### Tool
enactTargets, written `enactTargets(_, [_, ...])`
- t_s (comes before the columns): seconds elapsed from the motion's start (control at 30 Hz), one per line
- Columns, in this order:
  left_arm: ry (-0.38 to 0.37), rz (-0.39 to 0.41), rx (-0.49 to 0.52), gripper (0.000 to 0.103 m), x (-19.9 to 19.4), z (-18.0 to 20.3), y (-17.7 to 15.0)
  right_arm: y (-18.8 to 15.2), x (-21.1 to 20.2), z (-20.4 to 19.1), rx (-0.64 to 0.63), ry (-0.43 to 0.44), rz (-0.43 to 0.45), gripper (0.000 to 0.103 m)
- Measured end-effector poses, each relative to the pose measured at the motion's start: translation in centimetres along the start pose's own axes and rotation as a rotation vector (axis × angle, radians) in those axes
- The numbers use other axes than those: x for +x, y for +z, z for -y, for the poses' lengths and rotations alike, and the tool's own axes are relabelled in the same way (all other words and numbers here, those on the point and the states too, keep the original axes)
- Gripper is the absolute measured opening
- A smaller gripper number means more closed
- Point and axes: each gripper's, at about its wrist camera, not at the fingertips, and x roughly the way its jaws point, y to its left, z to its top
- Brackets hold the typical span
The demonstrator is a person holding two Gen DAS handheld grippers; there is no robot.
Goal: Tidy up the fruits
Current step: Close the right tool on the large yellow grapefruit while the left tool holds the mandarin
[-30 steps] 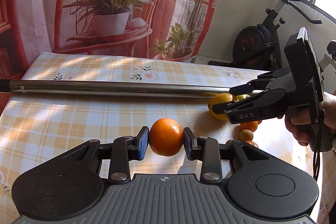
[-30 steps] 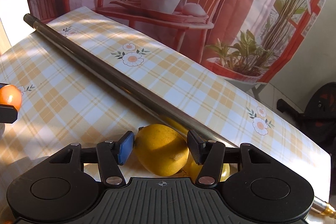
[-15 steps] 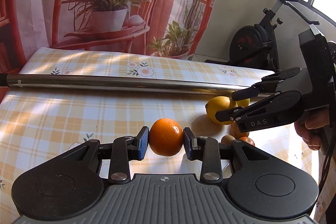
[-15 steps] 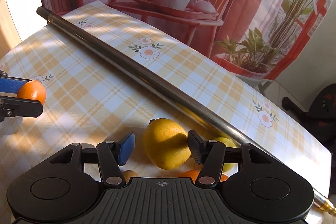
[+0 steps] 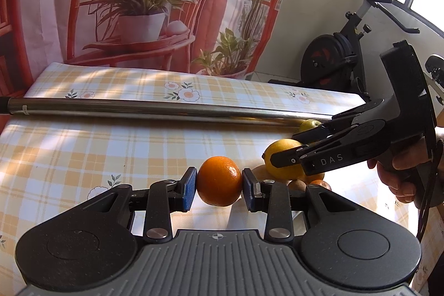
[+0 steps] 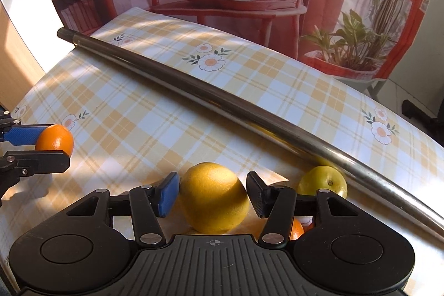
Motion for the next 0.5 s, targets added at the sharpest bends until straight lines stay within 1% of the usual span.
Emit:
enactTargets(0.07, [0.001, -0.004, -0.002, 0.037, 0.1, -0.1, 0.0, -0.3, 0.1, -0.3, -0.014, -0.015, -0.008, 0.052])
enactTargets(0.27, [-0.006, -0.013, -0.003, 0.037, 0.3, 0.3, -0.2, -0.5, 0.7, 0.2, 0.015, -0.027, -0.02, 0.053])
enactTargets(0.37, [-0.016, -0.012, 0.003, 0.037, 0.1, 0.4, -0.3, -0.4, 1.1, 0.1, 0.003, -0.038, -0.04, 0.053])
enactTargets(0.5, [-0.021, -0.011, 0.01, 0.037, 0.0, 0.6, -0.4, -0.6, 2.1, 0.6, 0.034, -0.047, -0.075, 0.053])
